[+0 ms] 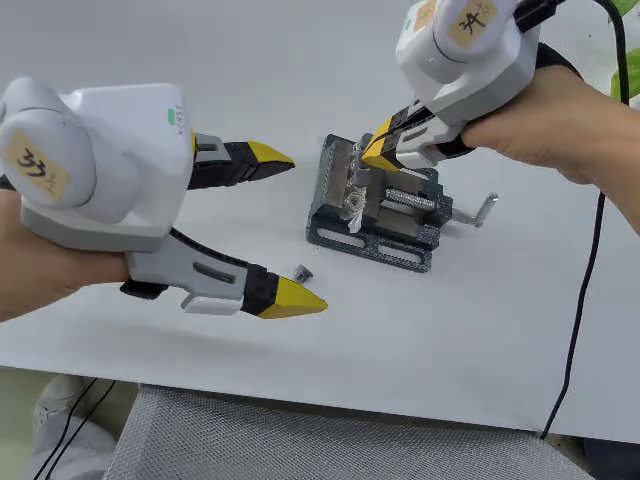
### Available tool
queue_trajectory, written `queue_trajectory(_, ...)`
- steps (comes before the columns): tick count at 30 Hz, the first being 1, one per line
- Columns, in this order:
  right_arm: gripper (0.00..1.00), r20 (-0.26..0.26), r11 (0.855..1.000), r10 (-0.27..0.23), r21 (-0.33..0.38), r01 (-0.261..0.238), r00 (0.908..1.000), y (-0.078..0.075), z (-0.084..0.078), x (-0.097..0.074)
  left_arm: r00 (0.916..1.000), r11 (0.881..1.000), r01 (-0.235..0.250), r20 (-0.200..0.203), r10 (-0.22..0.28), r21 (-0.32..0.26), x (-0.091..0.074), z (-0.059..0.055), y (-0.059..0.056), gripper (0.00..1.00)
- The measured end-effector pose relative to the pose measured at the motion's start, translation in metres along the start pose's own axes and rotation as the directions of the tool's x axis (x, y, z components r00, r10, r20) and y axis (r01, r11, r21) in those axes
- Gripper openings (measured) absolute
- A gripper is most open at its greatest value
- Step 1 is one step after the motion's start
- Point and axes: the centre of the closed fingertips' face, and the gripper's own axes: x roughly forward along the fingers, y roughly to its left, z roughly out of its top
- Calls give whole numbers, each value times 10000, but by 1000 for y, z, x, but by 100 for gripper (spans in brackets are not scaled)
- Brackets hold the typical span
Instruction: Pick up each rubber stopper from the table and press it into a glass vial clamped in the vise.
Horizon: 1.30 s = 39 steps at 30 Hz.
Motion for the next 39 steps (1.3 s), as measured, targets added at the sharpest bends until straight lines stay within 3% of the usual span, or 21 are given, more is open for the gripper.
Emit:
queue_trajectory(7, 0, 417, 9996, -187, 237, 178, 9990, 0, -2, -9, 9999, 9999, -92, -88, 92, 108, -2, 3, 0, 78)
queue_trajectory(19, 0, 1561, 9948, -528, 941, 384, 9863, 0, 2, -36, 9995, 9991, -177, -269, 187, 374, -3, 8, 0, 82)
queue_trajectory(26, 1, 2166, 9888, -715, 1434, 407, 9736, 7, -4, -48, 9987, 9983, -368, -325, 383, 455, -9, 13, 4, 87)
queue_trajectory(37, 20, 2890, 9794, -1107, 1941, 551, 9509, 20, -17, -69, 9965, 9955, -600, -532, 640, 732, -19, 17, 8, 96)
queue_trajectory(39, 21, 3114, 9768, -1158, 2077, 514, 9432, 22, -19, -71, 9963, 9953, -613, -549, 655, 751, -20, 18, 7, 98)
